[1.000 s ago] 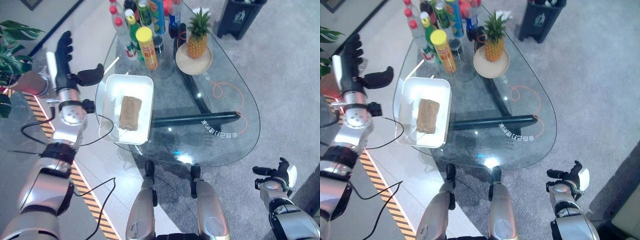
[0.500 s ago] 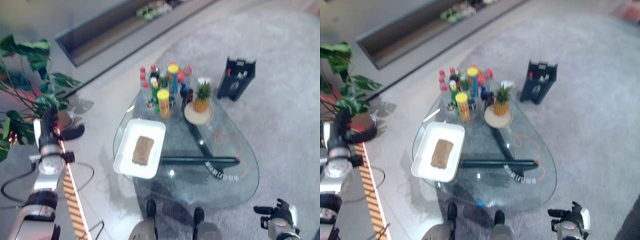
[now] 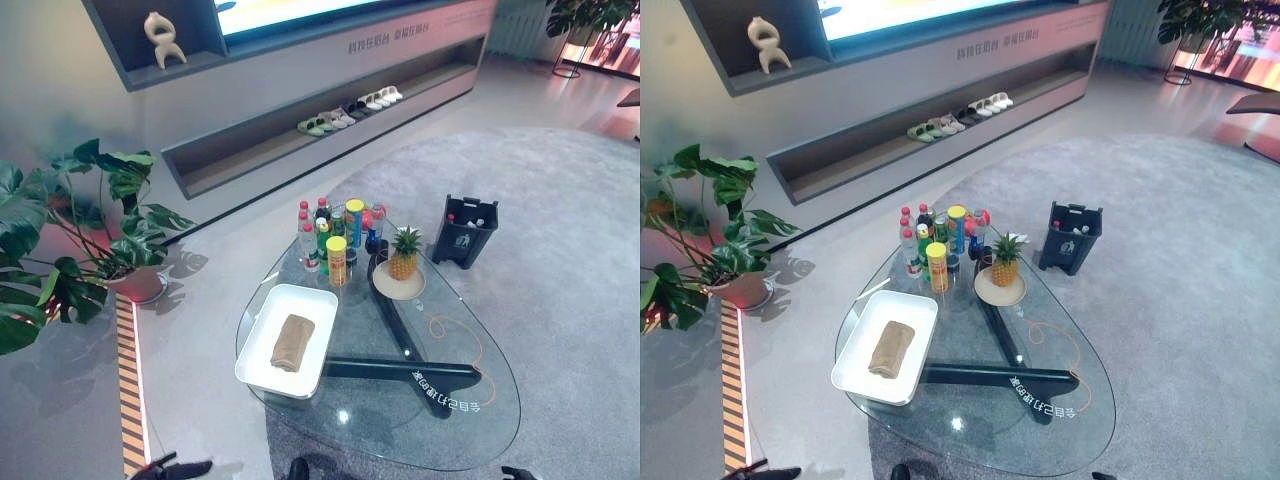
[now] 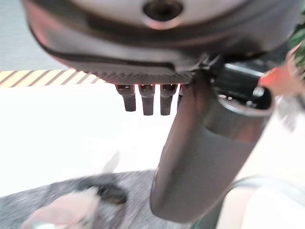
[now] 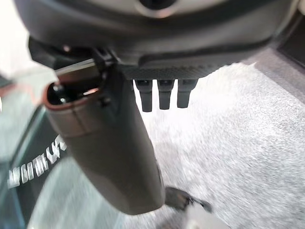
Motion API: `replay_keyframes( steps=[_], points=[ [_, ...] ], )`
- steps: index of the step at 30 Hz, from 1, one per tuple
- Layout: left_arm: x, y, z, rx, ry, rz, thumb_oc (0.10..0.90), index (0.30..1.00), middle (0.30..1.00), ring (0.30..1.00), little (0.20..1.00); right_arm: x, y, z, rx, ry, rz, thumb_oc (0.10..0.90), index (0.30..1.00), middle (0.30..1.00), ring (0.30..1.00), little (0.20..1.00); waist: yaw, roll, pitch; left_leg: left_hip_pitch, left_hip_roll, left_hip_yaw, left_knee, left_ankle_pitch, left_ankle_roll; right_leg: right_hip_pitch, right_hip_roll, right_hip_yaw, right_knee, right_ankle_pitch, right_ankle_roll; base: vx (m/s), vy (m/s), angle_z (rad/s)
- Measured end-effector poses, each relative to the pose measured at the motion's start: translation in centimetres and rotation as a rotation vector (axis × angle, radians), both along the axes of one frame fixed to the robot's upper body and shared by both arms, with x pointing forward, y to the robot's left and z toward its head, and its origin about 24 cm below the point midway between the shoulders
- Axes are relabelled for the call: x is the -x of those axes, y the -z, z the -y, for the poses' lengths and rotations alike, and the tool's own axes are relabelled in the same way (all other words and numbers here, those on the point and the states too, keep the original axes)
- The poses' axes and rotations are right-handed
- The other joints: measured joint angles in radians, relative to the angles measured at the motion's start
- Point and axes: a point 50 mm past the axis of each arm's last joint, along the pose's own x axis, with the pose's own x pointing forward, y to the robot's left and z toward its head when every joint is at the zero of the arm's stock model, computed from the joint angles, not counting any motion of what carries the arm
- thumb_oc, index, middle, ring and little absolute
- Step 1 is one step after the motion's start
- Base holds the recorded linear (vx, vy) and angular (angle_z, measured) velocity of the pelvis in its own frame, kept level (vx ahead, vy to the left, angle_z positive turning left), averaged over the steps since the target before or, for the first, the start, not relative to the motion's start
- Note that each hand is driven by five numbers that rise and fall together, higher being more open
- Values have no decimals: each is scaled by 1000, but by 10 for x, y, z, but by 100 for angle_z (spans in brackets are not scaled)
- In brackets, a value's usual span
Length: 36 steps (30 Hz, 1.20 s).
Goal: Wipe the table with a cloth and put it in the basket.
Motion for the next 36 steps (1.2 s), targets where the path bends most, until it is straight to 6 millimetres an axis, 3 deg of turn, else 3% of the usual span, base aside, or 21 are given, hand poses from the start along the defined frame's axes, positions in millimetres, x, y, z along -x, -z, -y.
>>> replay_keyframes(
  steps=[7, 12, 36],
  points=[
    [1, 18, 48, 95, 160, -71, 800, 900, 900, 900, 900, 4, 5, -10, -37, -53, -69, 800, 900, 900, 900, 900, -2, 18, -11, 16, 1, 3, 0, -3, 3, 14, 0, 2, -1, -2, 0, 0, 0, 0],
    [7, 23, 63, 145, 240, -121, 800, 900, 900, 900, 900, 5, 5, -11, -29, -85, -94, 800, 900, 900, 900, 900, -1, 17, -13, 29, 2, 8, 1, -5, 5, 17, 1, 5, -1, -3, 1, 10, 4, -2],
    [10, 23, 60, 105, 254, -148, 800, 900, 900, 900, 900, 5, 10, -26, -55, -172, -136, 800, 900, 900, 900, 900, -2, -9, -22, 33, 4, 24, 1, -10, 10, 15, 1, 25, -1, -1, -3, 0, 4, -2]
  ],
)
